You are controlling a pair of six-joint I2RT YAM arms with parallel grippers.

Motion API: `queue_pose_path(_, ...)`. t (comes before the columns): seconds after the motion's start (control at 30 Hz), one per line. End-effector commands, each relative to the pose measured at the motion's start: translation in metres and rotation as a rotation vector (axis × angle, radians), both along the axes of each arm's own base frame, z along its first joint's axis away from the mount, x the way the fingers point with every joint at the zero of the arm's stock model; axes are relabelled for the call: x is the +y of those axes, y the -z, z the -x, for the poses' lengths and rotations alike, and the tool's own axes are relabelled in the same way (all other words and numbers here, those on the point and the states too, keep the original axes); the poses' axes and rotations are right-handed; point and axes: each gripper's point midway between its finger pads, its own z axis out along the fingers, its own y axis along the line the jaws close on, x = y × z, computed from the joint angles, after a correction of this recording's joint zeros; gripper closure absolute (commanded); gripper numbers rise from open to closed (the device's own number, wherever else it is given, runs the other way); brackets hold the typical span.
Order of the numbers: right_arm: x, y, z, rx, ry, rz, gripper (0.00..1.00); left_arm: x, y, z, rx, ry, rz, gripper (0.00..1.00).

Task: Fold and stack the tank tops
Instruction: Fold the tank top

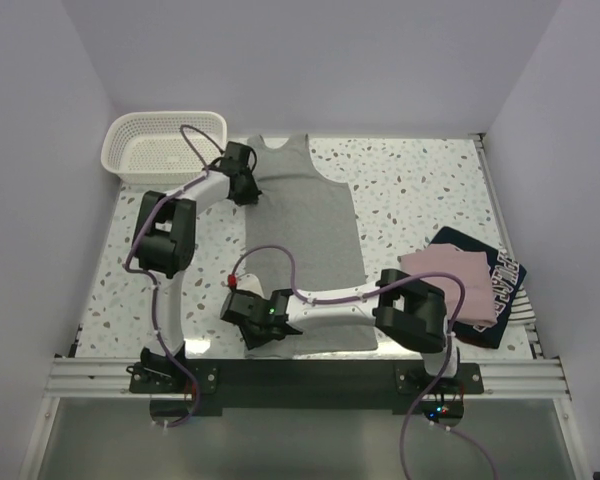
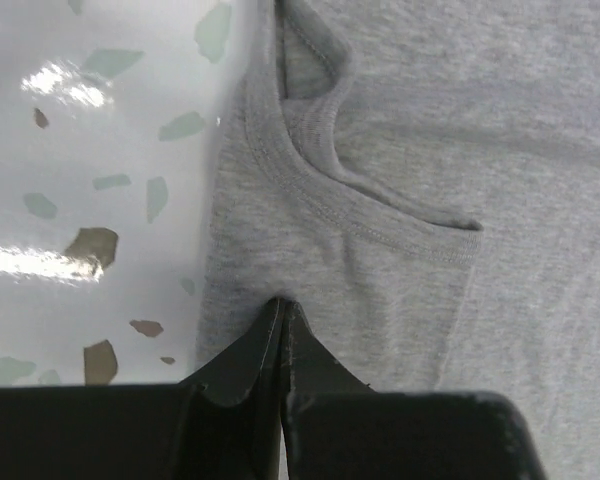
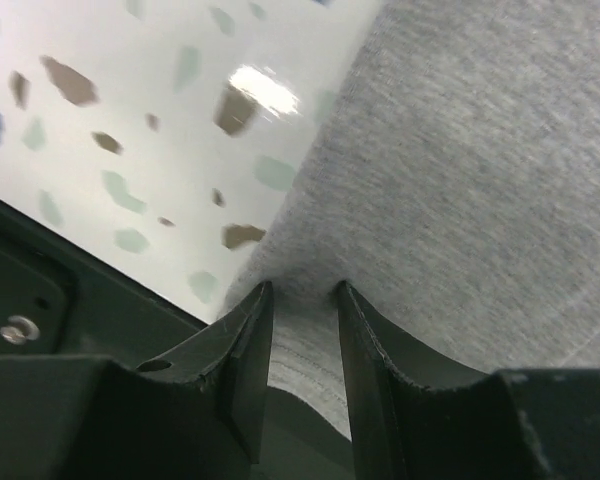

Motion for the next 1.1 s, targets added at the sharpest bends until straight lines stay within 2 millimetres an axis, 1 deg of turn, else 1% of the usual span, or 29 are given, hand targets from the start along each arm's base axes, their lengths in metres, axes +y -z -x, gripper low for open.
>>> queue_pose_path(0.0,0.034,-0.002,0.005,0.023,-0.037,-0.077,0.63,0.024,0.011,-0.015,0.0,-0.019,-0.024,0.96)
queue_pose_path(0.03,0.041,0.003,0.006,0.033,-0.038,-0.085,0.63,0.028,0.014,-0.016,0.009,-0.025,-0.027,0.95)
queue_pose_path(0.1,0.06,-0.003,0.005,0.041,-0.045,-0.126,0.63,0.038,0.006,-0.028,-0.012,-0.038,-0.013,0.92)
queue_pose_path(0.13,0.066,0.0,0.003,0.037,-0.043,-0.132,0.63,0.039,0.006,-0.03,-0.014,-0.031,-0.012,0.9)
queue_pose_path(0.17,0.076,-0.008,-0.001,0.024,-0.041,-0.161,0.63,0.04,-0.003,-0.038,-0.034,-0.03,-0.009,0.87)
queue_pose_path(0.23,0.089,-0.016,-0.008,0.01,-0.031,-0.224,0.63,0.042,-0.01,-0.045,-0.05,-0.018,-0.01,0.82)
queue_pose_path(0.27,0.091,-0.021,-0.012,0.006,-0.024,-0.245,0.63,0.04,-0.02,-0.052,-0.078,-0.005,-0.001,0.76)
queue_pose_path(0.3,0.092,-0.024,-0.016,0.003,-0.017,-0.264,0.63,0.04,-0.027,-0.056,-0.095,0.005,-0.003,0.74)
queue_pose_path(0.33,0.095,-0.034,-0.025,-0.01,-0.006,-0.306,0.62,0.037,-0.035,-0.058,-0.108,0.031,0.006,0.71)
queue_pose_path(0.37,0.088,-0.041,-0.029,-0.017,0.002,-0.325,0.61,0.036,-0.049,-0.064,-0.14,0.04,0.011,0.66)
queue_pose_path(0.4,0.086,-0.05,-0.033,-0.026,0.004,-0.347,0.6,0.034,-0.057,-0.067,-0.161,0.059,0.013,0.63)
queue_pose_path(0.43,0.079,-0.052,-0.042,-0.036,0.008,-0.362,0.59,0.031,-0.076,-0.071,-0.198,0.072,0.026,0.62)
queue_pose_path(0.47,0.076,-0.077,-0.046,-0.053,0.003,-0.412,0.58,0.03,-0.085,-0.072,-0.214,0.074,0.031,0.57)
queue_pose_path(0.5,0.073,-0.087,-0.049,-0.064,0.002,-0.434,0.56,0.029,-0.094,-0.073,-0.231,0.077,0.036,0.55)
queue_pose_path(0.53,0.065,-0.094,-0.056,-0.082,0.0,-0.437,0.52,0.025,-0.112,-0.073,-0.266,0.092,0.059,0.52)
queue_pose_path(0.57,0.061,-0.107,-0.06,-0.099,-0.002,-0.448,0.51,0.023,-0.12,-0.073,-0.279,0.093,0.068,0.49)
queue_pose_path(0.6,0.047,-0.126,-0.068,-0.135,0.009,-0.442,0.49,0.02,-0.138,-0.071,-0.31,0.1,0.092,0.47)
queue_pose_path(0.67,0.026,-0.144,-0.085,-0.18,0.052,-0.422,0.48,0.018,-0.15,-0.066,-0.327,0.102,0.108,0.44)
queue_pose_path(0.7,0.013,-0.164,-0.093,-0.201,0.07,-0.446,0.47,0.017,-0.157,-0.064,-0.339,0.096,0.118,0.43)
queue_pose_path(0.73,-0.008,-0.162,-0.115,-0.199,0.109,-0.425,0.47,0.017,-0.168,-0.056,-0.354,0.095,0.125,0.43)
queue_pose_path(0.8,-0.037,-0.172,-0.142,-0.214,0.168,-0.417,0.46,0.009,-0.178,-0.046,-0.372,0.101,0.148,0.43)
queue_pose_path(0.83,-0.063,-0.17,-0.171,-0.212,0.205,-0.39,0.46,0.007,-0.18,-0.03,-0.368,0.101,0.15,0.43)
queue_pose_path(0.87,-0.075,-0.169,-0.186,-0.206,0.215,-0.37,0.46,-0.007,-0.182,-0.019,-0.369,0.123,0.158,0.43)
queue_pose_path(0.9,-0.09,-0.167,-0.202,-0.212,0.24,-0.333,0.47,-0.013,-0.183,-0.009,-0.371,0.133,0.165,0.44)
queue_pose_path(0.93,-0.117,-0.163,-0.235,-0.248,0.286,-0.259,0.47,-0.016,-0.182,0.01,-0.367,0.128,0.155,0.44)
queue_pose_path(0.97,-0.13,-0.16,-0.251,-0.263,0.305,-0.232,0.48,-0.035,-0.18,0.026,-0.357,0.164,0.163,0.45)
queue_pose_path(1.0,-0.142,-0.158,-0.267,-0.272,0.324,-0.214,0.48,-0.043,-0.181,0.038,-0.359,0.18,0.17,0.46)
queue_pose_path(1.03,-0.165,-0.145,-0.298,-0.268,0.372,-0.176,0.5,-0.047,-0.177,0.059,-0.349,0.192,0.174,0.47)
queue_pose_path(1.07,-0.174,-0.14,-0.312,-0.26,0.388,-0.175,0.51,-0.067,-0.175,0.077,-0.338,0.237,0.193,0.48)
